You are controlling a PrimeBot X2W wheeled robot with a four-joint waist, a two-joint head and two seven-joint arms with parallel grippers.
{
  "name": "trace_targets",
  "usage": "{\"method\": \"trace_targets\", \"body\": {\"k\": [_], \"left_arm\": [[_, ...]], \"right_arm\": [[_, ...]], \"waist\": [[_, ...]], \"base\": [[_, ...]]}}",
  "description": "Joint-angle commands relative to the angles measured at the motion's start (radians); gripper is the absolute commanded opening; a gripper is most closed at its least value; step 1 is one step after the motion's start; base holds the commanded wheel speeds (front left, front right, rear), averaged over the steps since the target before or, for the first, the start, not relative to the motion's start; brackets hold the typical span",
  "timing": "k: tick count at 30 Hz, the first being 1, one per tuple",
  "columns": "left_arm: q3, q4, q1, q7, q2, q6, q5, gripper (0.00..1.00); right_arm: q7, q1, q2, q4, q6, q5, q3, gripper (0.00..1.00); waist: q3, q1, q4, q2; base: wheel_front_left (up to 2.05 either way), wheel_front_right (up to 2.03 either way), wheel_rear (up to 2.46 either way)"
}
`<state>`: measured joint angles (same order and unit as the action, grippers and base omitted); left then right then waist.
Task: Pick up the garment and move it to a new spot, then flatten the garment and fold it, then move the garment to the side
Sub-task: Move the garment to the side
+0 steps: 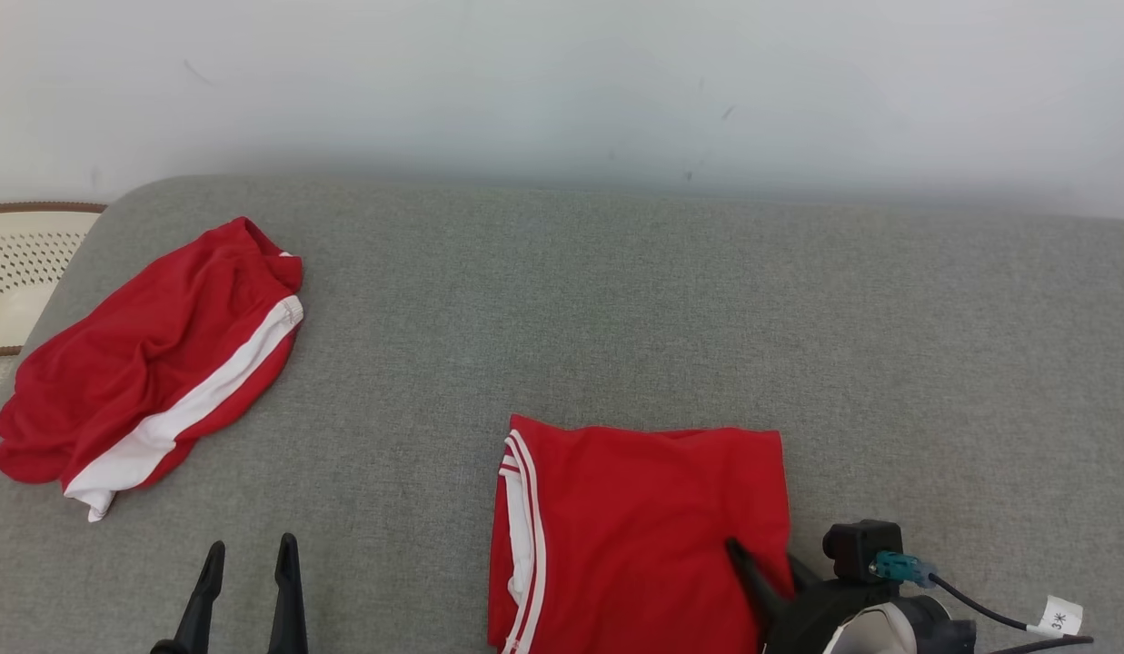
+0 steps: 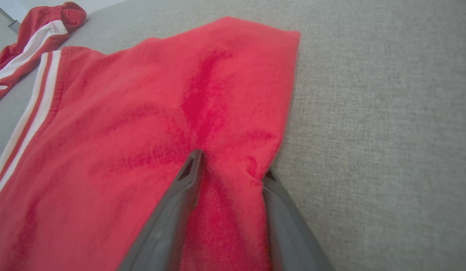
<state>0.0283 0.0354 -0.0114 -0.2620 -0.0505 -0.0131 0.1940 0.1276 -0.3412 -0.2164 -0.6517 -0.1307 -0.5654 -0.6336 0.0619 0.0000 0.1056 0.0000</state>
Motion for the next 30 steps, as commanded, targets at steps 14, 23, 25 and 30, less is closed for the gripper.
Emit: {"method": "trace_targets", "body": {"k": [14,23,25,30], "left_arm": [[0.007,-0.002,0.011,-0.004,-0.001,-0.001,0.003,1.0],[-0.003,-0.019,-0.023,-0.004,-0.001,-0.017,-0.002,1.0],[-0.003,-0.023,-0.029,-0.004,-0.001,-0.017,-0.002,1.0],[0.001,-0.042,-0.061,-0.004,-0.001,-0.019,-0.007,1.0]], "right_arm": [[0.058,-0.157,-0.065,-0.002,0.0,-0.019,-0.026,0.0],[0.043,-0.337,-0.16,-0.094,0.0,-0.058,-0.015,0.0],[0.045,-0.359,-0.171,-0.105,0.0,-0.064,-0.012,0.0],[0.049,-0.464,-0.235,-0.166,0.0,-0.081,0.005,0.0]], "waist": [[0.002,0.0,-0.014,0.0],[0.07,0.0,-0.018,0.0],[0.083,0.0,-0.019,0.0],[0.148,0.0,-0.028,0.0]], "base": [[0.0,0.0,0.0],[0.0,0.0,0.0],[0.0,0.0,0.0],[0.0,0.0,0.0]]}}
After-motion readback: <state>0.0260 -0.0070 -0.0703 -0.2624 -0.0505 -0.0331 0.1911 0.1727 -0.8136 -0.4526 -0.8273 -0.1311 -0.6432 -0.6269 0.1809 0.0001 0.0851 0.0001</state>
